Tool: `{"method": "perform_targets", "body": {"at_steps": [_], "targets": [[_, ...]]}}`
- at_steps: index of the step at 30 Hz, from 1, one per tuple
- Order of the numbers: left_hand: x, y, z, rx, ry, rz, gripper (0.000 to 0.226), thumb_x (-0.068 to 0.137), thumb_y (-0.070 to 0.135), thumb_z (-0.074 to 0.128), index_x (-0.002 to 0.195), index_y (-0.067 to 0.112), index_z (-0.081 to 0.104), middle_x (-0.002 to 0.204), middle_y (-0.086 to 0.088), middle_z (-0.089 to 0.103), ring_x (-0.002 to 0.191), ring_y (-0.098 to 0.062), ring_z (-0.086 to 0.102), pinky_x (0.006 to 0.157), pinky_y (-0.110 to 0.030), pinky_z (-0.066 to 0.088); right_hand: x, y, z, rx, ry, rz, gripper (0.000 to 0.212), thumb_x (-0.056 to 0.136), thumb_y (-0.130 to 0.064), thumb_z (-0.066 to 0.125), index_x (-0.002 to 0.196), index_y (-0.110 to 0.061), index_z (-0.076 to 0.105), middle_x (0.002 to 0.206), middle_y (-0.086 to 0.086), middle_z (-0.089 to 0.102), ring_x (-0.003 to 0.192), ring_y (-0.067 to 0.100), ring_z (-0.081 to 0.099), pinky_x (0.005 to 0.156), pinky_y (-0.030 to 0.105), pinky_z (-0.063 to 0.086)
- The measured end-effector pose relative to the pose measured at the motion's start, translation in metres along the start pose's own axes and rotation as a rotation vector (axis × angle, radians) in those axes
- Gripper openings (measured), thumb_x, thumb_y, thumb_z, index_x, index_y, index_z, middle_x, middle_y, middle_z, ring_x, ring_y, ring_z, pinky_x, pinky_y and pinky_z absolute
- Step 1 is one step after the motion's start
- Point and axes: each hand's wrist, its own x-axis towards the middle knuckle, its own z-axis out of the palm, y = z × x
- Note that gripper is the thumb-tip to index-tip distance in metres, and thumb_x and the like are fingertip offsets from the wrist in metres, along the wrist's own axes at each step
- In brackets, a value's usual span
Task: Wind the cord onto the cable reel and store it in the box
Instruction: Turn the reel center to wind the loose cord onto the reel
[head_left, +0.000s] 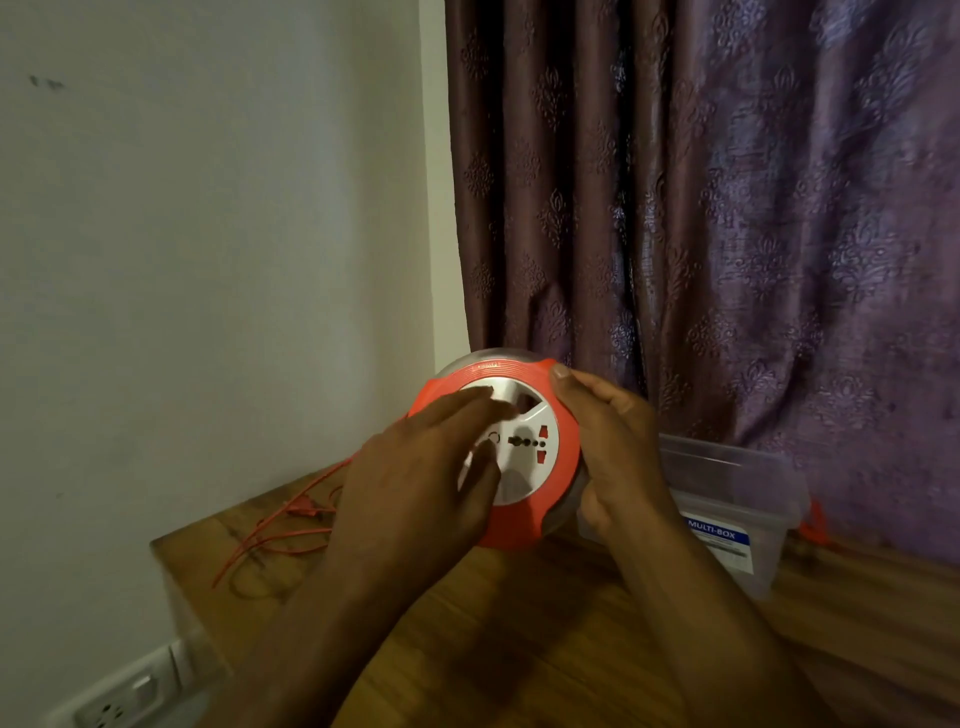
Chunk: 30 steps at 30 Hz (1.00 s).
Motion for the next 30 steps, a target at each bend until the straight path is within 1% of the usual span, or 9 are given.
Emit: {"method": "perform_targets", "body": {"at_steps": [3, 6, 10, 13, 19, 23, 25, 27, 30], "targets": [[-0.007, -0.006, 0.004, 0.127, 0.01, -0.077, 0.044, 0.084, 0.04, 0.058, 0.126, 0.031, 0.048, 0.108, 0.001, 0.067, 0.073, -0.016, 0.065, 0.059, -0.02, 0.042, 0.0, -0.001, -0.001, 0.011, 0.026, -0.005, 0.008, 0.086, -0.027, 0.072, 0.079, -0.024, 0.076, 0.083, 0.004, 0.079, 0.079, 0.024, 0.073, 0.076, 0.04, 0.061], [-0.008, -0.006, 0.009, 0.186, -0.047, -0.072, 0.058, 0.084, 0.052, 0.053, 0.136, 0.037, 0.031, 0.108, 0.001, 0.064, 0.074, -0.016, 0.063, 0.053, -0.022, 0.047, 0.001, -0.001, -0.001, 0.012, 0.029, -0.021, 0.011, 0.086, -0.028, 0.072, 0.076, -0.025, 0.076, 0.078, 0.002, 0.078, 0.074, 0.022, 0.073, 0.073, 0.039, 0.062], [-0.005, -0.004, 0.018, 0.184, -0.118, -0.054, 0.067, 0.085, 0.063, 0.039, 0.138, 0.05, 0.001, 0.117, 0.002, 0.058, 0.086, -0.016, 0.062, 0.059, -0.027, 0.051, 0.001, 0.0, 0.0, 0.019, 0.005, -0.014, 0.014, 0.087, -0.029, 0.071, 0.073, -0.027, 0.076, 0.073, 0.001, 0.078, 0.066, 0.019, 0.073, 0.068, 0.037, 0.062], [-0.004, -0.003, 0.026, 0.234, -0.217, -0.11, 0.067, 0.087, 0.062, 0.032, 0.133, 0.052, -0.016, 0.132, 0.003, 0.049, 0.102, -0.018, 0.058, 0.072, -0.03, 0.054, 0.001, -0.001, 0.0, 0.02, 0.005, -0.017, 0.011, 0.086, -0.028, 0.071, 0.076, -0.027, 0.075, 0.076, 0.001, 0.079, 0.072, 0.021, 0.075, 0.07, 0.038, 0.063], [0.001, -0.005, 0.035, 0.278, -0.249, -0.13, 0.066, 0.092, 0.048, 0.039, 0.133, 0.05, -0.013, 0.128, -0.002, 0.05, 0.098, -0.02, 0.058, 0.071, -0.031, 0.054, 0.001, 0.002, -0.001, 0.011, -0.011, 0.005, 0.008, 0.087, -0.03, 0.071, 0.082, -0.025, 0.076, 0.08, 0.003, 0.079, 0.072, 0.022, 0.076, 0.067, 0.037, 0.062], [0.003, -0.004, 0.032, 0.293, -0.296, -0.082, 0.074, 0.089, 0.038, 0.051, 0.131, 0.053, -0.008, 0.14, -0.006, 0.039, 0.109, -0.03, 0.055, 0.079, -0.041, 0.054, 0.004, 0.001, -0.002, 0.014, -0.03, 0.021, 0.01, 0.087, -0.029, 0.071, 0.08, -0.025, 0.077, 0.08, 0.003, 0.079, 0.073, 0.021, 0.076, 0.068, 0.036, 0.061], [0.004, -0.002, 0.029, 0.322, -0.335, -0.066, 0.078, 0.085, 0.038, 0.057, 0.131, 0.053, -0.004, 0.147, -0.007, 0.029, 0.116, -0.033, 0.051, 0.081, -0.042, 0.051, 0.004, 0.0, -0.003, 0.019, -0.037, 0.028, 0.012, 0.087, -0.027, 0.071, 0.078, -0.025, 0.078, 0.08, 0.003, 0.079, 0.073, 0.02, 0.076, 0.068, 0.035, 0.059], [0.006, 0.0, 0.027, 0.343, -0.356, -0.061, 0.076, 0.084, 0.037, 0.058, 0.132, 0.054, 0.002, 0.149, -0.005, 0.025, 0.118, -0.033, 0.049, 0.083, -0.041, 0.051, 0.004, -0.001, -0.003, 0.028, -0.037, 0.039, 0.012, 0.087, -0.027, 0.071, 0.079, -0.024, 0.078, 0.083, 0.005, 0.08, 0.078, 0.023, 0.076, 0.074, 0.039, 0.06], [0.011, 0.002, 0.022, 0.331, -0.361, -0.051, 0.065, 0.083, 0.032, 0.059, 0.132, 0.053, 0.021, 0.144, -0.004, 0.033, 0.117, -0.029, 0.05, 0.083, -0.039, 0.05, 0.001, -0.001, -0.001, 0.013, -0.046, 0.05, 0.01, 0.087, -0.027, 0.071, 0.082, -0.023, 0.078, 0.086, 0.006, 0.08, 0.085, 0.027, 0.076, 0.082, 0.046, 0.061]]}}
